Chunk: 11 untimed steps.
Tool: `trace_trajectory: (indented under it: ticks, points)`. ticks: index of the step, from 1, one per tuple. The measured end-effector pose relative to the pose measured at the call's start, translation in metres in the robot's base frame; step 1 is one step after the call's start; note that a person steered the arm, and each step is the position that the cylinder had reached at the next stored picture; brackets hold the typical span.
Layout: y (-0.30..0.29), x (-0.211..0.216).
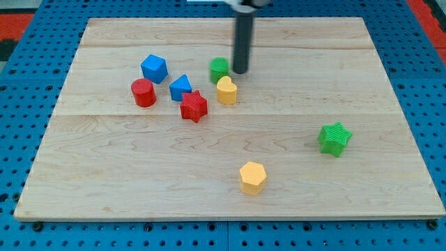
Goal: Place the green star in between the yellow blocks
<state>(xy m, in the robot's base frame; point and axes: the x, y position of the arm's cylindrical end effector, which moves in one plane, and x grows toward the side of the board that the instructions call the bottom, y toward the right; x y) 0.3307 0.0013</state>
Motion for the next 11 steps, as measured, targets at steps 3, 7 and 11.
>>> trace_trajectory:
  ticks: [3,7,11]
  points:
    - [0.269,0.079]
    - [0.215,0.217]
    - [0.033,0.192]
